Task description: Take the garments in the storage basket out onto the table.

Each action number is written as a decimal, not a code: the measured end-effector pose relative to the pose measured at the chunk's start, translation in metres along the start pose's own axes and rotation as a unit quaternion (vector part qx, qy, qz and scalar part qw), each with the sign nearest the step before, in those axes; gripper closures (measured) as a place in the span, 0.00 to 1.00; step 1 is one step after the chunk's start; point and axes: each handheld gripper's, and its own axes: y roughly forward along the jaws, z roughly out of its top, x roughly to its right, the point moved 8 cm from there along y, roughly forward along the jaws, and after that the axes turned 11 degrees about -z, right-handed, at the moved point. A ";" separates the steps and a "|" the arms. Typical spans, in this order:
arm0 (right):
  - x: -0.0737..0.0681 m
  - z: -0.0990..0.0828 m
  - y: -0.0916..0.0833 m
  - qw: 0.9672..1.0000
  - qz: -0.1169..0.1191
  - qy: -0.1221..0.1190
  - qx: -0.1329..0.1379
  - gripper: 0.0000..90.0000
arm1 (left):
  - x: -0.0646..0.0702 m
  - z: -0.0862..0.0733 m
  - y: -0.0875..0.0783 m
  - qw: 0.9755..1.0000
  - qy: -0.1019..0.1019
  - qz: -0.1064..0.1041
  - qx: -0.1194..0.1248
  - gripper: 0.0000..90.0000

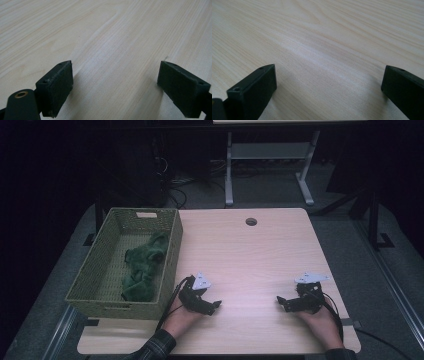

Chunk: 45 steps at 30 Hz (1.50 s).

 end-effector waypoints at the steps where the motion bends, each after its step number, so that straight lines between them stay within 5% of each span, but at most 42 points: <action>1: 0.000 0.000 0.000 1.000 0.000 0.000 0.000 0.00 | 0.000 0.000 0.000 1.000 0.000 0.000 0.000 0.14; 12: 0.000 0.000 0.000 1.000 0.000 -0.001 0.001 0.00 | -0.001 0.002 0.001 1.000 0.005 -0.006 -0.003 0.14; 17: 0.000 0.000 0.000 1.000 0.000 0.000 0.000 0.00 | -0.002 0.005 -0.004 1.000 -0.013 -0.013 0.008 0.14; 45: 0.000 0.001 0.001 1.000 0.000 0.001 0.000 0.00 | 0.001 0.028 -0.024 1.000 -0.007 -0.023 0.015 0.15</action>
